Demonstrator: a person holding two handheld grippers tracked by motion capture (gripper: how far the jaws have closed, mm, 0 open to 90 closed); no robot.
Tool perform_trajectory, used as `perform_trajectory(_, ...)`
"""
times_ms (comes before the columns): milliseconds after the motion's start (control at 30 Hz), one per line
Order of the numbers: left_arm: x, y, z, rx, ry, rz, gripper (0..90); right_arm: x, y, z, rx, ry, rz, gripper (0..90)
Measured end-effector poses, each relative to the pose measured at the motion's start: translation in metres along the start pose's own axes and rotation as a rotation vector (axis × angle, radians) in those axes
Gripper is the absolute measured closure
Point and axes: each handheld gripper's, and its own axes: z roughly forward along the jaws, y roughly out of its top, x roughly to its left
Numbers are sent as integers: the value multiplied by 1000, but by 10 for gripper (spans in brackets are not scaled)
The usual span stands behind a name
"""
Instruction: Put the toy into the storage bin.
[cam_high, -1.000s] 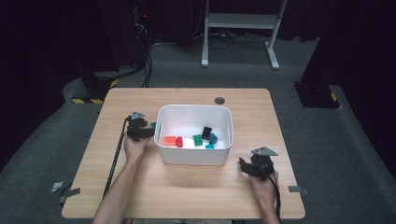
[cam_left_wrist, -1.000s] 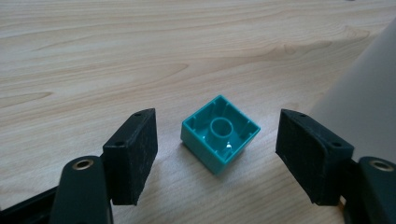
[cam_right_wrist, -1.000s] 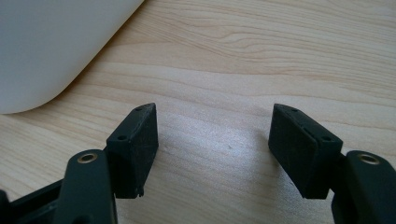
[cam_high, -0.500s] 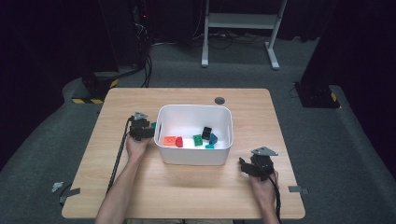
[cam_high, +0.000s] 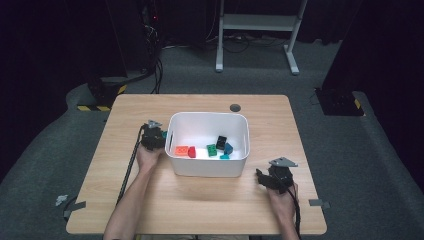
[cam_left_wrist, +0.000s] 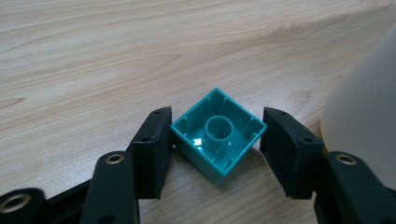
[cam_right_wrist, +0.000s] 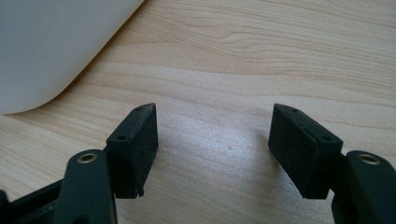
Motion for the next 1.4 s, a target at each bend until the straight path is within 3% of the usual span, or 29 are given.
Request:
perform_trajectory(367, 0, -1, -1, -1, 5, 6, 473, 0, 0, 0, 0, 0, 0, 332)
perform_trajectory(567, 4, -3, -6, 5, 19, -12, 475, 0, 0, 0, 0, 0, 0, 332)
perform_trajectory(700, 6, -3, -13, 0, 19, -19, 475, 0, 0, 0, 0, 0, 0, 332)
perform_trajectory(1000, 2, 5, -33, -24, -6, 7, 476, 0, 0, 0, 0, 0, 0, 331)
perform_trajectory(1333, 4, 9, -49, -29, -17, 2, 476, 0, 0, 0, 0, 0, 0, 331)
perform_trajectory(1400, 5, 9, -53, -39, -26, -16, 476, 0, 0, 0, 0, 0, 0, 331)
